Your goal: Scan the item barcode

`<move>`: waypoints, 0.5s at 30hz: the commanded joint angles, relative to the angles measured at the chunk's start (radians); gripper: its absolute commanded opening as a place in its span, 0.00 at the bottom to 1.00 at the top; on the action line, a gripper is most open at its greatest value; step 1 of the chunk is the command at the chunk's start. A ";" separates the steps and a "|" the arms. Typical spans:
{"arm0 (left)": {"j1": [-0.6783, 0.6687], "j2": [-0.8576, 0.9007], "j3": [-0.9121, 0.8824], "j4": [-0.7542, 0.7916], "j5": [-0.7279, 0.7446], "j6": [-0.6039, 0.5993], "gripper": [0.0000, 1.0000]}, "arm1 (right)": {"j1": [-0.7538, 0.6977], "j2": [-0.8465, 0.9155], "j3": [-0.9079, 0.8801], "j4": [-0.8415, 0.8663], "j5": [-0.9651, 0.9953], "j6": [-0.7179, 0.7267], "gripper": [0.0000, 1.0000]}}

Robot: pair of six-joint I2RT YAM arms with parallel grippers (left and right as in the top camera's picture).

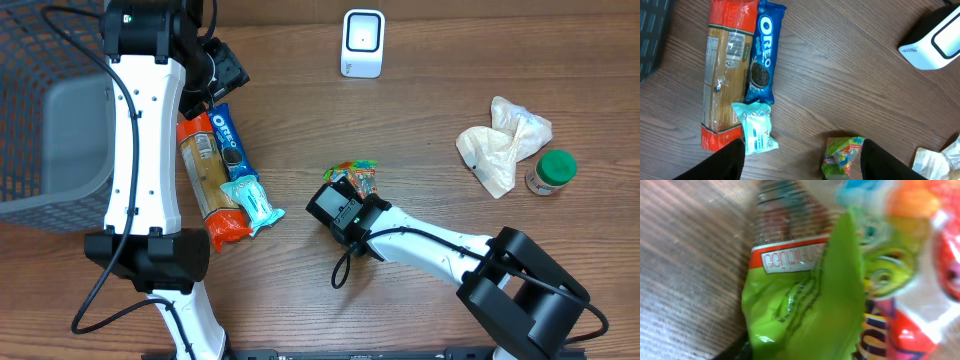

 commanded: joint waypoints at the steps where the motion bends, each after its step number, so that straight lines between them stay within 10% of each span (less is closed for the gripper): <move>1: -0.002 0.010 0.005 -0.002 0.007 -0.007 0.66 | -0.003 -0.017 -0.014 0.001 -0.001 0.008 0.28; 6: -0.002 0.010 0.005 -0.002 0.006 -0.006 0.66 | -0.003 -0.017 -0.011 -0.008 0.006 0.008 0.08; 15: -0.002 0.010 0.005 -0.002 0.006 -0.006 0.66 | -0.026 -0.056 0.119 -0.132 -0.154 0.108 0.04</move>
